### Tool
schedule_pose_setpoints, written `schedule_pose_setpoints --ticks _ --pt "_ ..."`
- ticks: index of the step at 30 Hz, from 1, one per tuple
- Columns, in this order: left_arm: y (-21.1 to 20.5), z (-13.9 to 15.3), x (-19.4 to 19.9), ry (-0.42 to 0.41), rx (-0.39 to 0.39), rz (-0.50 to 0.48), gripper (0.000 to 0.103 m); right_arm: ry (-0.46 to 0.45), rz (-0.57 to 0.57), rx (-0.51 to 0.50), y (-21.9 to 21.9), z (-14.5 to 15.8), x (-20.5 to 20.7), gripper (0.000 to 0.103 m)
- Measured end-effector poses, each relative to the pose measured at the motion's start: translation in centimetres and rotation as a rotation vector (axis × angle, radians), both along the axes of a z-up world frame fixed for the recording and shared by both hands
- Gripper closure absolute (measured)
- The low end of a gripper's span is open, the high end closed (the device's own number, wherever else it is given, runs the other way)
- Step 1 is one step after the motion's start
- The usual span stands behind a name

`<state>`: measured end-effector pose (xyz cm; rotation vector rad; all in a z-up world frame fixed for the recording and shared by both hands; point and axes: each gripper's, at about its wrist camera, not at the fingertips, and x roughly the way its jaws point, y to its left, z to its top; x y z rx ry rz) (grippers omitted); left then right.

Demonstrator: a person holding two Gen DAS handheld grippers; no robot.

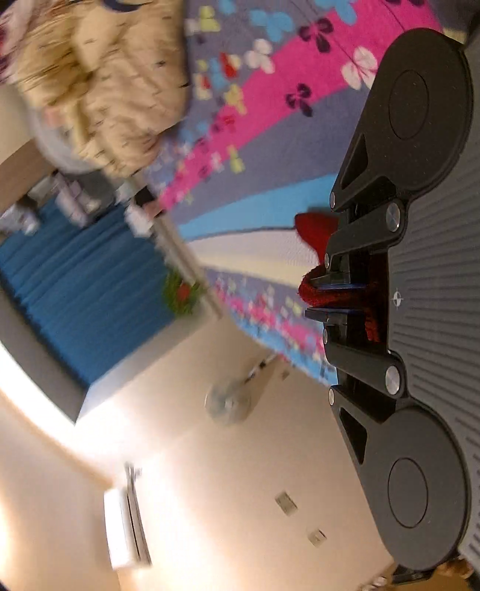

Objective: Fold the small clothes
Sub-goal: 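Lift the hem with both grippers and fold it toward the collar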

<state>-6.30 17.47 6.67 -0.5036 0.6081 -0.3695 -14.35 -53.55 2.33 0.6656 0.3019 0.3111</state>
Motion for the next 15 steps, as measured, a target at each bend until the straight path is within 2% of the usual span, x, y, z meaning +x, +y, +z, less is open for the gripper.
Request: schedule_pose_setpoints --ticks 2,5,8,12,15 --pt "0.0 -1.8 4.9 0.081 0.009 0.035 0.094 0.067 -0.029 -0.062 0.7 -0.9 4.1 0.095" --pt "-0.2 -4.3 12.2 0.176 0.09 0.069 0.094 0.197 -0.052 -0.116 1.9 -2.4 12.2 0.095" --pt "0.4 -7.1 17.6 0.215 0.113 0.08 0.094 0.317 -0.074 -0.188 2.9 -4.9 18.8 0.095" --pt "1.2 -11.5 20.4 0.323 0.102 0.107 0.094 0.477 -0.103 -0.209 4.0 -8.9 23.1 0.095" --pt "2.0 -12.0 21.4 0.317 0.068 0.111 0.093 0.464 -0.121 -0.206 4.8 -8.9 23.8 0.095"
